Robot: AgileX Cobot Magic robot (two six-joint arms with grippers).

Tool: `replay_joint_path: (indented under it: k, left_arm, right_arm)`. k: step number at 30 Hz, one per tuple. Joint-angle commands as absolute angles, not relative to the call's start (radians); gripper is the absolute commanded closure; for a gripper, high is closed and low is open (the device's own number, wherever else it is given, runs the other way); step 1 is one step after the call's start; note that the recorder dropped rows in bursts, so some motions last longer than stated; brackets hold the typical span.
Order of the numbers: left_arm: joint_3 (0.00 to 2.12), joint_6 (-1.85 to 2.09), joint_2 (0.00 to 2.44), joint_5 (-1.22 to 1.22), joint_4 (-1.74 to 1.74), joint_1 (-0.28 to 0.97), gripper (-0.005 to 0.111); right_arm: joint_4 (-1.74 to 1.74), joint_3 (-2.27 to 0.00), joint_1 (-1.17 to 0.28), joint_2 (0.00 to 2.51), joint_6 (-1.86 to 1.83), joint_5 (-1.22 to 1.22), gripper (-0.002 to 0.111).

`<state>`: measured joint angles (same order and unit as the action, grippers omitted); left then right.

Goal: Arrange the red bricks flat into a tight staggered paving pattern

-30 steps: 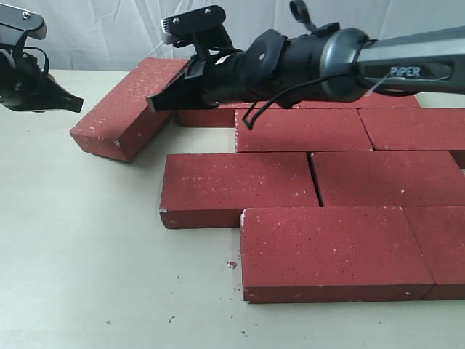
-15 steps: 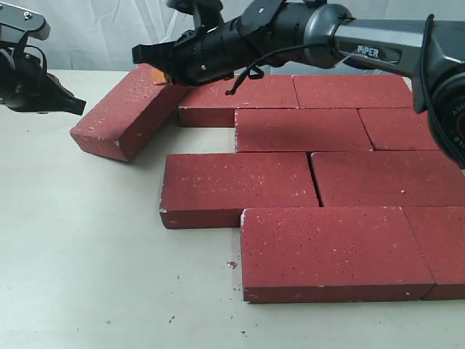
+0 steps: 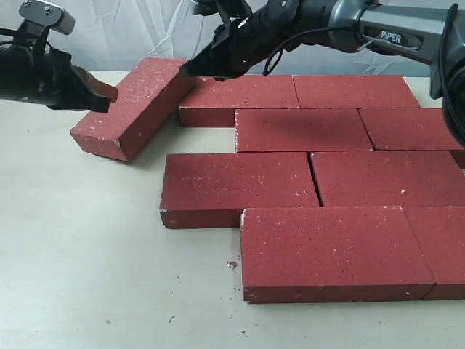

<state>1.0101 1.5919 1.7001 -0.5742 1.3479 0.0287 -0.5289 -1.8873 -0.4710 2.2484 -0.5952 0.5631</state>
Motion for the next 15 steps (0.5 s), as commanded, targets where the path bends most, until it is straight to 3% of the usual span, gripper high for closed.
replay_joint_path:
  k: [1, 5, 15]
  left_arm:
    - [1.035, 1.753, 1.777, -0.434, 1.612, 0.056, 0.107]
    - [1.203, 1.893, 1.873, -0.190, 1.744, 0.100, 0.107]
    - [1.686, 1.889, 2.178, -0.074, 1.744, 0.171, 0.107]
  right_arm:
    - [-0.497, -1.938, -0.381, 2.230, -0.687, 0.878, 0.109]
    - [-0.541, -1.938, -0.293, 2.215, -0.687, 1.011, 0.109]
    - [-0.911, -1.743, -0.269, 2.165, -1.063, 1.221, 0.109]
